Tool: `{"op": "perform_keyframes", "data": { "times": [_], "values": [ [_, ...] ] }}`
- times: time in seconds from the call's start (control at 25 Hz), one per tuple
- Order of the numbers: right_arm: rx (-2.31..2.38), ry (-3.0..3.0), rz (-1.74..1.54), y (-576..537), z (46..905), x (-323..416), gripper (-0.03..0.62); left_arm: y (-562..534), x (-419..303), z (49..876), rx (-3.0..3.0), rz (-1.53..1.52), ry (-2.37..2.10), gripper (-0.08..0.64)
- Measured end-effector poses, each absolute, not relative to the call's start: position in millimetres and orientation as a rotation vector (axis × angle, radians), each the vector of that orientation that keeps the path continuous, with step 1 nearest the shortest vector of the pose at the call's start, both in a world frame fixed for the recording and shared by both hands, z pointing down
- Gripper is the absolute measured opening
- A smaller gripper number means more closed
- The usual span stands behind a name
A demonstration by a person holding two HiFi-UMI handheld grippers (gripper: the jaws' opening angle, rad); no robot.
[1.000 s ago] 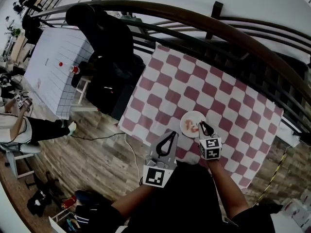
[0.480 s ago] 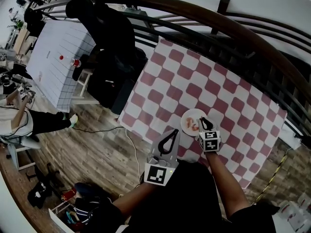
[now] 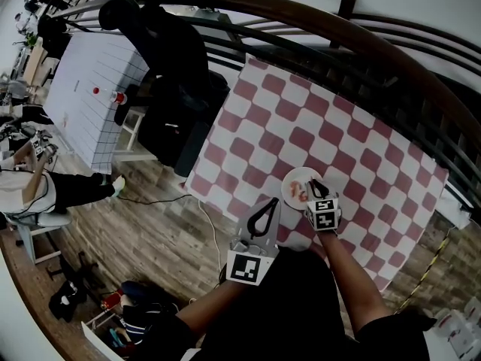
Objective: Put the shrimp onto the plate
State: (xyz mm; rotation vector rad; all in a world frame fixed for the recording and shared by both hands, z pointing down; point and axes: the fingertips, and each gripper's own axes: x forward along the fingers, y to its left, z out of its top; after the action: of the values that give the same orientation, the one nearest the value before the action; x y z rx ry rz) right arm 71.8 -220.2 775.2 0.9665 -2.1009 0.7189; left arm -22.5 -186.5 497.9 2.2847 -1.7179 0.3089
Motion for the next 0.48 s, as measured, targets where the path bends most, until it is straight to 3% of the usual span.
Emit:
{"op": "perform_keyframes", "data": {
  "times": [0.48],
  "values": [
    [0.813, -2.091, 0.565, -213, 789, 68, 0.072, -189, -8, 507, 2.329, 0.337, -1.68, 0.009]
  ]
}}
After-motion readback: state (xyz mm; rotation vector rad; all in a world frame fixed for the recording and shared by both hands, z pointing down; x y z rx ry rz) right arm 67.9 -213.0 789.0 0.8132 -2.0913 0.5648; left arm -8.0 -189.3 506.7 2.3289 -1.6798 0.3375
